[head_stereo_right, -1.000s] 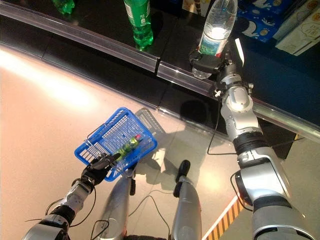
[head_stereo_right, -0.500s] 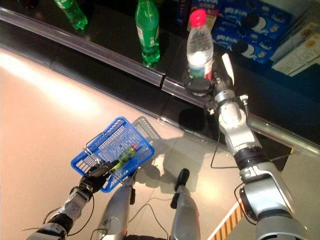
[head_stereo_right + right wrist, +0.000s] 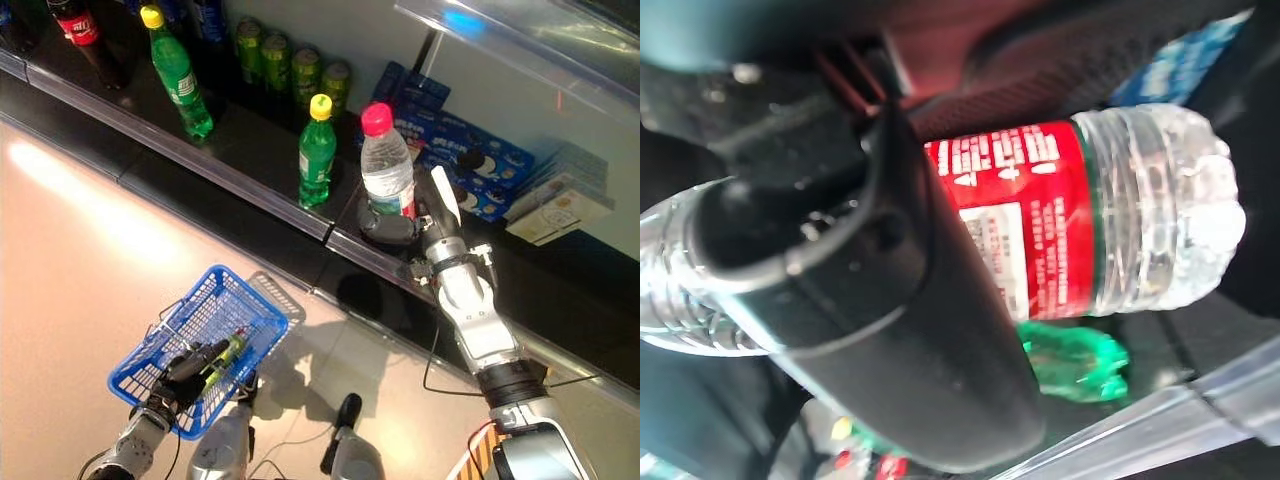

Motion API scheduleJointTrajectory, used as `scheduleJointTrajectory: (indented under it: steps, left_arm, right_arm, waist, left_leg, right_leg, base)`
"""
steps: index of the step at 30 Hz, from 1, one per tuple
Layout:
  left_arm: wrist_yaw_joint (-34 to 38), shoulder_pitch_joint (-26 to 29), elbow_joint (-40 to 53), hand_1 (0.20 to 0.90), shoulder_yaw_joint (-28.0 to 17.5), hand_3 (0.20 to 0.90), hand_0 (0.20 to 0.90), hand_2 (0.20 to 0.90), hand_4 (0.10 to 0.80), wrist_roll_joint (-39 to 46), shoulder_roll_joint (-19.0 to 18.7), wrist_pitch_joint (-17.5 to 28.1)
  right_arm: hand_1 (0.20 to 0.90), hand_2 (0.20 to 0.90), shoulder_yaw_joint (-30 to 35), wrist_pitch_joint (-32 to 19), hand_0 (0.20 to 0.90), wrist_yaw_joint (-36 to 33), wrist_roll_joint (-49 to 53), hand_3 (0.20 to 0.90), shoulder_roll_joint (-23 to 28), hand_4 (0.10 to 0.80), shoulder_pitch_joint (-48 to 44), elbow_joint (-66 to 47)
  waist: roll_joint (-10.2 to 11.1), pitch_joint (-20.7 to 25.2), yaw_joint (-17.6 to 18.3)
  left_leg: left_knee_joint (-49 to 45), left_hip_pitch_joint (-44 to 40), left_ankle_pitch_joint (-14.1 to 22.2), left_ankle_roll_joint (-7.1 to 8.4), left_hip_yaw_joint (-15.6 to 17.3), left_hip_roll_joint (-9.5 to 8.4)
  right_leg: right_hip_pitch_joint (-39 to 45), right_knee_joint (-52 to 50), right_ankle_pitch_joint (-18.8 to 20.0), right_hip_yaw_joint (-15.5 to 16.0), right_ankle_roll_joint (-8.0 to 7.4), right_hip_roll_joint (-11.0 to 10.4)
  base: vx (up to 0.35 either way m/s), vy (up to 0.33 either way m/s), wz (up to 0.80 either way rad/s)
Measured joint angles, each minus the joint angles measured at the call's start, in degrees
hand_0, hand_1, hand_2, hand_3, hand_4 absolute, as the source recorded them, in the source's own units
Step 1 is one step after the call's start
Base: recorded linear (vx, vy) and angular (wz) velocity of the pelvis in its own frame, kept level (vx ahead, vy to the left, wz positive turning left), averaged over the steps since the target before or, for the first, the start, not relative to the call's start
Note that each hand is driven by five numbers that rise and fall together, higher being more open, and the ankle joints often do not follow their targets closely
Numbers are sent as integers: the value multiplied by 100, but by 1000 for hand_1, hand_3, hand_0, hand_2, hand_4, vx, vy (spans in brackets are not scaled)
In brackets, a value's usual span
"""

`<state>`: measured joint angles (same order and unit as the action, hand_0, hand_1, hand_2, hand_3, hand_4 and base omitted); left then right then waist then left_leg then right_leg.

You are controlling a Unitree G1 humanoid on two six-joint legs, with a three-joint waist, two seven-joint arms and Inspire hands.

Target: Pick up the drink and place into the basket.

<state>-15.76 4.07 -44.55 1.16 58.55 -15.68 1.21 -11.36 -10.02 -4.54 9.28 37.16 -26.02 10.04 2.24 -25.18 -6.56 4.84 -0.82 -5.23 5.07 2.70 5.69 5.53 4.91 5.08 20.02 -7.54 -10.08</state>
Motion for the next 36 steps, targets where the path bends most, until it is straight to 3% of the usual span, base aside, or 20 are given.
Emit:
scheduleJointTrajectory:
  steps: [6,14,25,36]
  left_arm:
    - [-154,-40,749,300,53,200,300,300,100,7,69,-4]
    - [-151,-41,1883,300,479,200,300,300,100,106,-15,-53]
    - [-47,-42,2822,300,732,200,300,300,100,115,-547,-423]
    - [204,-42,3768,300,977,200,300,300,100,115,-1010,-672]
  right_arm:
    - [300,300,-7,-3,300,200,-41,200,-179,100,55,-111]
    - [300,300,-215,-5,300,215,-38,200,-303,100,213,-206]
    - [300,300,-769,-26,300,211,-40,200,-316,100,212,-480]
    - [300,300,-1192,-64,300,208,-42,200,-320,100,186,-895]
  waist:
    - [1,0,-150]
    - [0,1,-269]
    - [-1,1,-568]
    - [1,2,-899]
  left_leg:
    - [0,-19,-85,12,-86,-10]
    - [2,-8,-167,20,-191,-6]
    - [1,5,-209,24,-374,-26]
    - [1,98,-268,37,-544,-60]
  right_leg:
    - [95,0,-1,63,-1,-2]
    - [177,1,-10,195,-9,9]
    - [316,2,-21,474,-11,8]
    - [329,2,-74,505,-46,-2]
  base:
    - [8,-14,7]
    - [5,-43,9]
    - [3,-23,11]
    - [-3,-7,8]
